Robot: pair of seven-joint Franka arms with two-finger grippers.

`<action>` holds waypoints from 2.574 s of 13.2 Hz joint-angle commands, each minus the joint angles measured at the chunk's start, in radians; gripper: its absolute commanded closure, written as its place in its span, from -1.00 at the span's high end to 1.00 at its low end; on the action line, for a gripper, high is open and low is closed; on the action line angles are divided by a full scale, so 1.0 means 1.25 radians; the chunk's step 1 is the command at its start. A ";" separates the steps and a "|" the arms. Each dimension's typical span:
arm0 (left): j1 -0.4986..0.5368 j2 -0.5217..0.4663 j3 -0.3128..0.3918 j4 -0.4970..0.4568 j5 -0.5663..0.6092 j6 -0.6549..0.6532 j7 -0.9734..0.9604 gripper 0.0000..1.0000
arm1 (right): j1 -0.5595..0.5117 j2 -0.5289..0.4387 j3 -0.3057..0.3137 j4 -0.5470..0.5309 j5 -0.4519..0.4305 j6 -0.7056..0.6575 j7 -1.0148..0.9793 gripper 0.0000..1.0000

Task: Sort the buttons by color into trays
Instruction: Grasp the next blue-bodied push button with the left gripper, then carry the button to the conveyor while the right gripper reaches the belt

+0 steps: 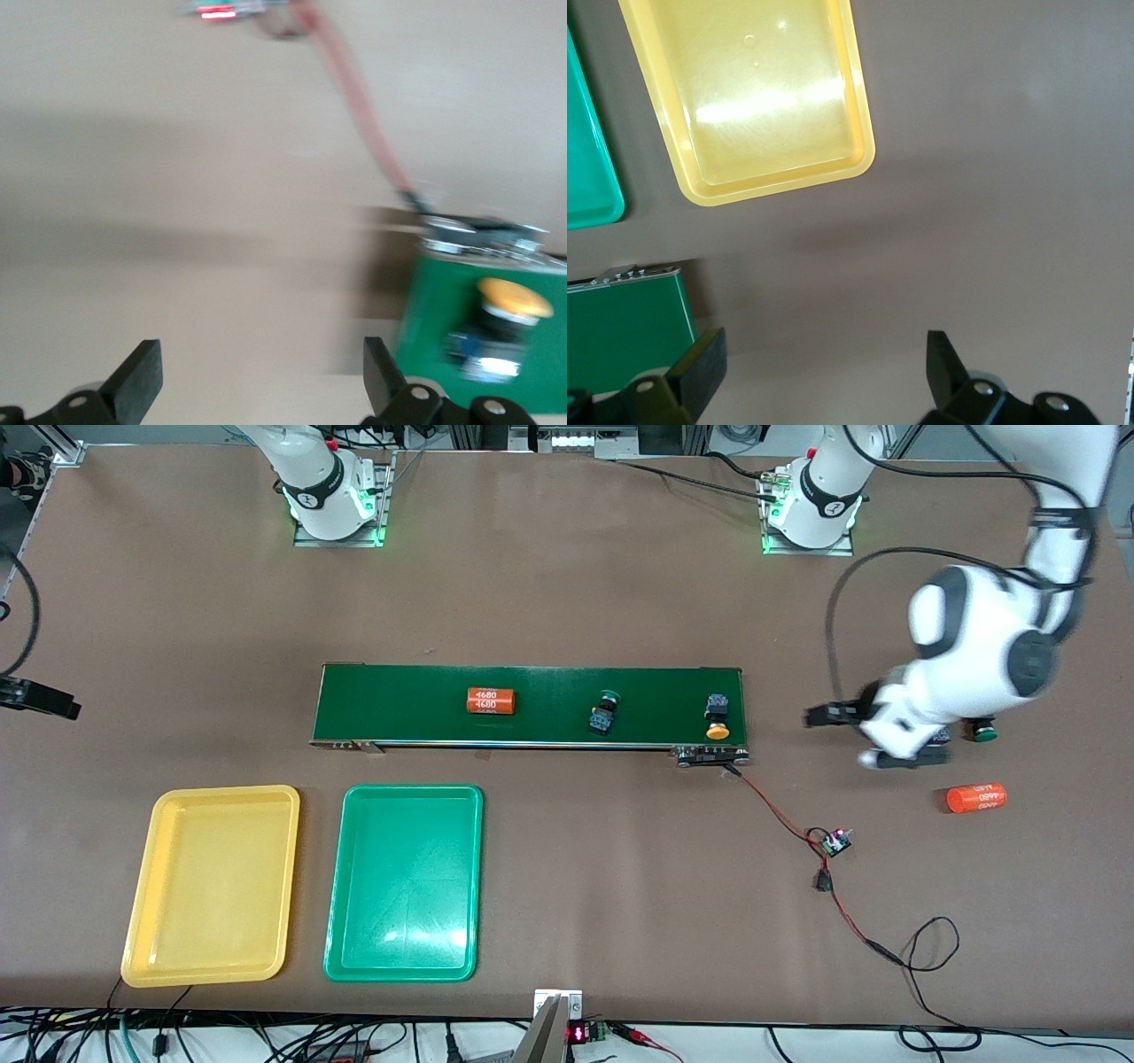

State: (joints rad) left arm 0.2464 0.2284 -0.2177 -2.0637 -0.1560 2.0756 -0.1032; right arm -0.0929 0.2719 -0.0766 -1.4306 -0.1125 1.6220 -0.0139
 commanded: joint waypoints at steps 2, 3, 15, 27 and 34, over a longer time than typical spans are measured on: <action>0.109 0.021 -0.012 -0.003 0.080 -0.023 -0.001 1.00 | 0.001 -0.004 0.000 0.001 -0.014 -0.019 -0.007 1.00; 0.135 0.023 -0.014 -0.003 0.088 -0.023 0.000 1.00 | 0.002 -0.004 0.000 -0.002 -0.012 -0.020 0.000 1.00; 0.267 0.223 -0.014 0.132 0.214 0.024 0.167 1.00 | 0.010 -0.005 0.001 -0.013 0.030 -0.031 -0.023 1.00; 0.301 0.162 -0.014 -0.074 0.223 0.319 0.272 1.00 | -0.054 -0.046 -0.011 -0.021 0.135 -0.143 -0.040 1.00; 0.299 0.128 -0.014 -0.130 0.235 0.347 0.290 -1.00 | -0.074 -0.074 -0.011 -0.027 0.145 -0.219 -0.083 1.00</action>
State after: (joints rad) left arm 0.6061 0.4283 -0.2245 -2.1872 0.1177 2.5103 0.2379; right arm -0.1768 0.1997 -0.0929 -1.4506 0.0514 1.3654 -0.0789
